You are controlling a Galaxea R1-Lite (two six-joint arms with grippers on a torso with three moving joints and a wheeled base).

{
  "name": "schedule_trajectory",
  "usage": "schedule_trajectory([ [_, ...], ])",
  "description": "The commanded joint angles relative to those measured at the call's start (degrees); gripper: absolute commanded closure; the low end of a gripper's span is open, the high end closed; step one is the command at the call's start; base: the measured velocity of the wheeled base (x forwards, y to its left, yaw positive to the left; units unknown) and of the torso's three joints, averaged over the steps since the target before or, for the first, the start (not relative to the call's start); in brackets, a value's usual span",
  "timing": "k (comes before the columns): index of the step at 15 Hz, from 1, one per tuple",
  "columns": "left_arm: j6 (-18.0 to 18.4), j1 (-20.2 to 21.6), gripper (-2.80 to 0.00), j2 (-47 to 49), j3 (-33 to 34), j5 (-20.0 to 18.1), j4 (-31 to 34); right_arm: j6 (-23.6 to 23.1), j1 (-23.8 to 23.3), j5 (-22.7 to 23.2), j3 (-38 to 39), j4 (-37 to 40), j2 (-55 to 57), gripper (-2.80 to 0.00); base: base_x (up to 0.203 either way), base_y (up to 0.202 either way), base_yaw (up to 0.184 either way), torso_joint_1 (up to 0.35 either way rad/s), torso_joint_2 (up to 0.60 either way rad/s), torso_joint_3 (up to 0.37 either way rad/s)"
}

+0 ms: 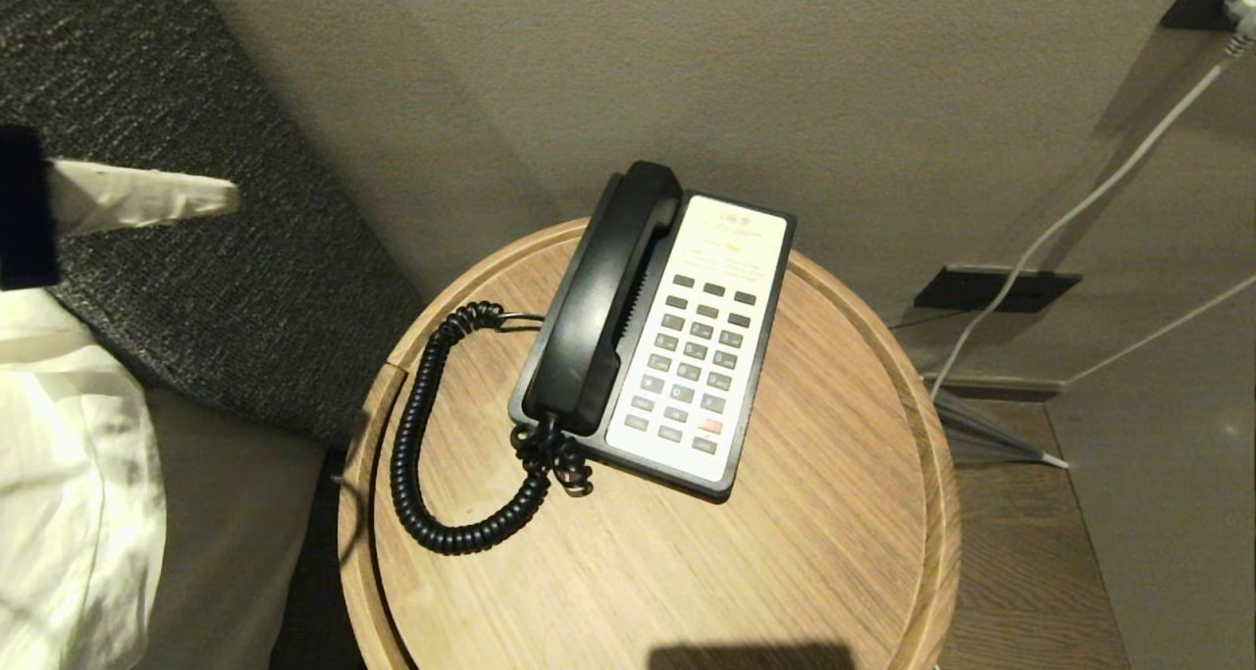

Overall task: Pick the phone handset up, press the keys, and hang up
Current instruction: Pick up the desk phone handset

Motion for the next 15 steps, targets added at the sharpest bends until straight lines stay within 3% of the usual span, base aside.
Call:
schedule_trajectory([
  [1,-2.2,-10.7,0.00,9.3,-7.0,2.1,6.9,0.1,0.0,0.0,1.1,0.0,0.1,0.00,0.000,0.000,0.000,0.000,0.00,0.000],
  [3,-3.3,-17.5,0.00,10.9,-8.3,5.8,10.0,0.0,0.0,0.0,1.1,0.0,0.1,0.00,0.000,0.000,0.000,0.000,0.00,0.000],
  [4,-3.5,-19.8,-2.77,11.5,-8.4,7.6,10.7,0.0,0.0,0.0,1.1,0.0,0.1,0.00,0.000,0.000,0.000,0.000,0.00,0.000],
  [6,-3.5,-22.1,-2.80,12.8,-9.3,8.6,12.4,0.1,0.0,0.0,1.1,0.0,0.1,0.00,0.000,0.000,0.000,0.000,0.00,0.000],
  [10,-2.7,-27.3,-2.80,16.0,-11.3,16.3,11.8,0.1,0.0,0.0,1.1,0.0,0.1,0.00,0.000,0.000,0.000,0.000,0.00,0.000],
  [15,1.0,-29.8,-2.80,20.0,-13.8,20.5,11.8,0.1,0.0,0.0,1.1,0.0,0.1,0.00,0.000,0.000,0.000,0.000,0.00,0.000],
])
